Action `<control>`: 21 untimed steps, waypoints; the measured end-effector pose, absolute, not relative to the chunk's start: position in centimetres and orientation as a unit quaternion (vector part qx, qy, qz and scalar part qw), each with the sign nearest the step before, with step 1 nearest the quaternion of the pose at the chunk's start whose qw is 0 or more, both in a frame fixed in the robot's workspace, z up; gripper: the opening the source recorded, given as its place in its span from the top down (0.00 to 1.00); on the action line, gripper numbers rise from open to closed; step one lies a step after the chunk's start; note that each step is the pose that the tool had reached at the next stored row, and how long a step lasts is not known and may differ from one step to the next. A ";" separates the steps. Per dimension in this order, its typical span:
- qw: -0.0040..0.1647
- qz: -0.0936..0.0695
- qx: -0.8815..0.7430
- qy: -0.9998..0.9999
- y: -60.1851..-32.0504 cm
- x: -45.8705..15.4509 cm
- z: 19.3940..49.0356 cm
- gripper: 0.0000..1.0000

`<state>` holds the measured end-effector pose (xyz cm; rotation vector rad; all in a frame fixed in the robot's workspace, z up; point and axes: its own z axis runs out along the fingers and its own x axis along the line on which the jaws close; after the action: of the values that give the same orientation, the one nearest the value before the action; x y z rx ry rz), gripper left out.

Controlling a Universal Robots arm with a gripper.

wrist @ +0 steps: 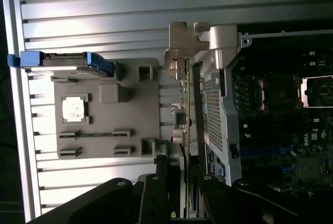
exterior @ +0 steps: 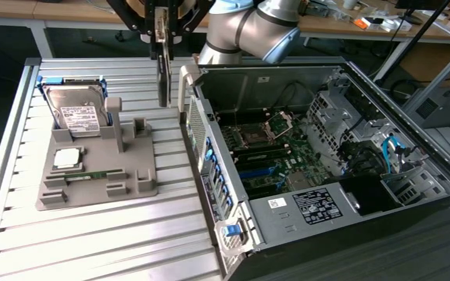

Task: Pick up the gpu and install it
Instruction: 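Pick up the gpu and move the gpu toward the slot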

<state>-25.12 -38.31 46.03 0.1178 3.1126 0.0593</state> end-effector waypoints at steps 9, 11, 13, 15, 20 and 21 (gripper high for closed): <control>0.013 0.019 0.038 0.999 -38.7 -24.4 46.0 0.73; 0.013 0.019 0.038 0.999 -38.8 -24.2 46.0 0.73; 0.013 0.019 0.038 0.999 -38.8 -24.1 46.0 0.73; 0.013 0.019 0.038 0.999 -38.9 -24.0 46.0 0.73; 0.013 0.019 0.038 0.999 -39.0 -23.8 46.0 0.73; 0.013 0.019 0.038 0.999 -39.0 -23.8 46.0 0.73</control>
<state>-23.80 -39.03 46.02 0.1178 3.1127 0.0592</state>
